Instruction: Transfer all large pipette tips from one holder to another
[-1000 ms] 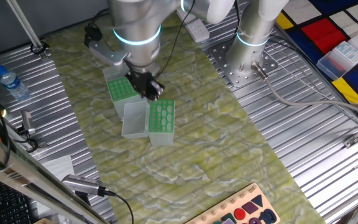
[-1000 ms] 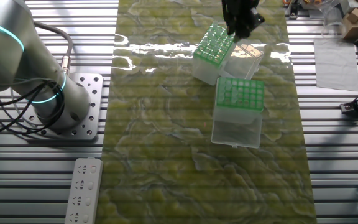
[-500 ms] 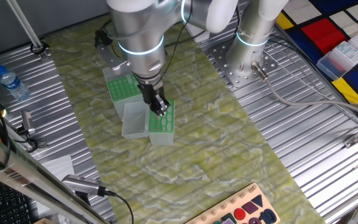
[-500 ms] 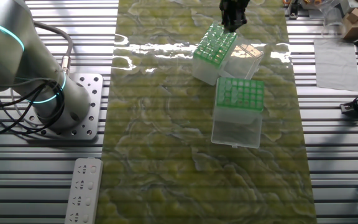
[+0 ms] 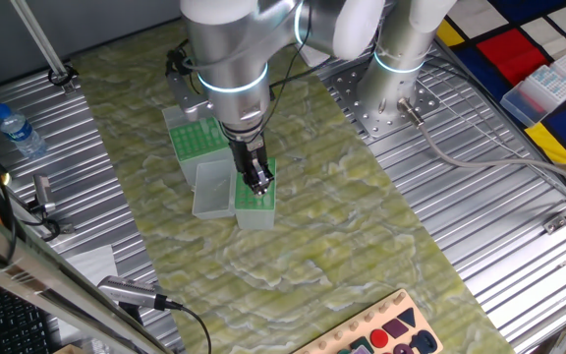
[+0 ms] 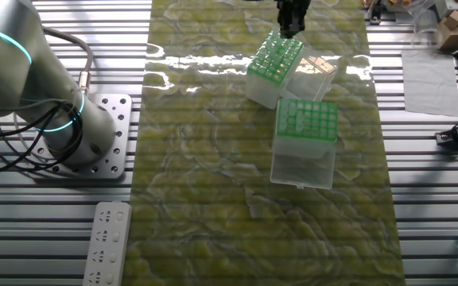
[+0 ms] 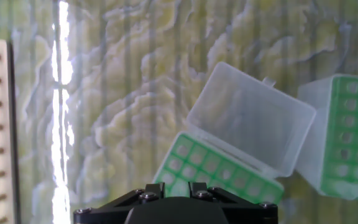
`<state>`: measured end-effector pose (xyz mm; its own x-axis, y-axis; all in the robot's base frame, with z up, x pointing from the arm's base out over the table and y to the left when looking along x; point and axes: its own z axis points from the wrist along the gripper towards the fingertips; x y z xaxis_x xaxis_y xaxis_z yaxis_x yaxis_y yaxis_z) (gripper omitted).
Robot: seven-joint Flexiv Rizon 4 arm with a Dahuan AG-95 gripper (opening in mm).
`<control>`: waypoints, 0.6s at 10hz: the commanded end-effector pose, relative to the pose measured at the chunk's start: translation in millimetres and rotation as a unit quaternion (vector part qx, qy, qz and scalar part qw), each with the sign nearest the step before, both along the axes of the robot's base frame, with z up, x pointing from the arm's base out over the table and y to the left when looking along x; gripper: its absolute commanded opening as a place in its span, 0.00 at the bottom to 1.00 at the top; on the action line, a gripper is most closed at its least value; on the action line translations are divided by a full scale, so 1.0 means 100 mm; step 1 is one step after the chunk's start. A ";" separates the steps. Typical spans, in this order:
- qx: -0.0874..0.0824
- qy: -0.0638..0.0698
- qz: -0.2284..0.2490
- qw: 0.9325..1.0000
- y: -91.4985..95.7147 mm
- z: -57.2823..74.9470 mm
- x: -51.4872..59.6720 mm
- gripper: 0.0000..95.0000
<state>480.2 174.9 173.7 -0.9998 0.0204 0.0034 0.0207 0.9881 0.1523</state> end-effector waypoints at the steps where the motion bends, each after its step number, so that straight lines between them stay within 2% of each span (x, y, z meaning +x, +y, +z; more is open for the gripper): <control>1: -0.009 -0.008 0.015 1.000 -0.02 -0.04 0.03 0.20; 6: -0.014 -0.019 0.017 1.000 0.00 -0.14 0.01 0.20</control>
